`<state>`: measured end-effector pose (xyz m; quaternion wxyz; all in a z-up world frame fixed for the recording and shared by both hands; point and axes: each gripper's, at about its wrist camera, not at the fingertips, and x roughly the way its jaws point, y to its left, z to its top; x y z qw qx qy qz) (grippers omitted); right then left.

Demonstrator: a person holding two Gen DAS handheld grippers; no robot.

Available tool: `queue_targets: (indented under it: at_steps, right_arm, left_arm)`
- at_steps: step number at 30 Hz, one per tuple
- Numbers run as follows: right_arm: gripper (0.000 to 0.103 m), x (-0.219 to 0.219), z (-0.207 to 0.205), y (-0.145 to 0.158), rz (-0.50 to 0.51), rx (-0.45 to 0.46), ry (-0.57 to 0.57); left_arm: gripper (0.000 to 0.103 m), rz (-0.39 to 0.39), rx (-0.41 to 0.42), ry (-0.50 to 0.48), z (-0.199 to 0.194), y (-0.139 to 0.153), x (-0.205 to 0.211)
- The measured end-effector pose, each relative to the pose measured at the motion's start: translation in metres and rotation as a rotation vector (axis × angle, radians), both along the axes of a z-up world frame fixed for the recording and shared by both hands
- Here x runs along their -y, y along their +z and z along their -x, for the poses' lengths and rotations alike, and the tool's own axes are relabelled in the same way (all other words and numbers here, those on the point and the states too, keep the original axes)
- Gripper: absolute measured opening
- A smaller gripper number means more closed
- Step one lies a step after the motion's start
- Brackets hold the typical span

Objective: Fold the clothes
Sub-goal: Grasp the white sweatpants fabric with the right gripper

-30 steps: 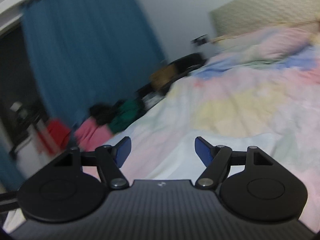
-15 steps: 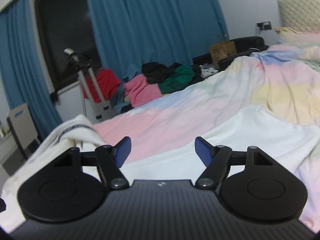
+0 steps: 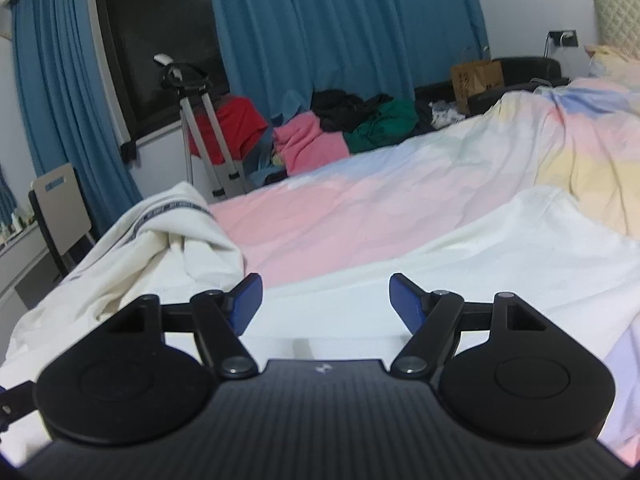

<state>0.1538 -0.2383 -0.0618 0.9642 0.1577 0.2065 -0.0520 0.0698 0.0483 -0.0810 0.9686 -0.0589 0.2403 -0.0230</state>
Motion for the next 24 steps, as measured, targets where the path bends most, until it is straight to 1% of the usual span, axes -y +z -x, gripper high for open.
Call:
queue_targets:
  at_steps: [5, 10, 13, 16, 20, 21, 24]
  right_arm:
    - [0.073, -0.005, -0.009, -0.008, -0.016, -0.035, 0.039]
    - [0.073, -0.009, -0.007, -0.010, -0.056, -0.028, 0.112]
    - [0.073, -0.008, -0.009, -0.013, -0.107, -0.052, 0.158]
    - [0.073, -0.009, -0.017, -0.019, -0.168, -0.093, 0.195]
    - [0.073, -0.017, -0.049, -0.018, -0.205, -0.134, 0.240]
    - [0.073, -0.021, -0.059, -0.017, -0.207, -0.134, 0.245]
    - [0.073, -0.034, -0.086, -0.019, -0.234, -0.098, 0.219]
  left_arm:
    - [0.103, -0.007, -0.010, 0.039, 0.002, 0.002, -0.001]
    - [0.103, -0.018, -0.007, 0.097, 0.005, 0.007, -0.002]
    - [0.103, -0.004, -0.016, 0.111, 0.004, 0.008, -0.006]
    - [0.103, 0.026, -0.019, 0.135, 0.004, 0.009, -0.013]
    - [0.103, 0.057, -0.020, 0.145, -0.001, 0.005, -0.023]
    - [0.103, 0.063, -0.025, 0.149, -0.003, 0.004, -0.026]
    - [0.103, 0.104, -0.033, 0.169, -0.011, -0.003, -0.036]
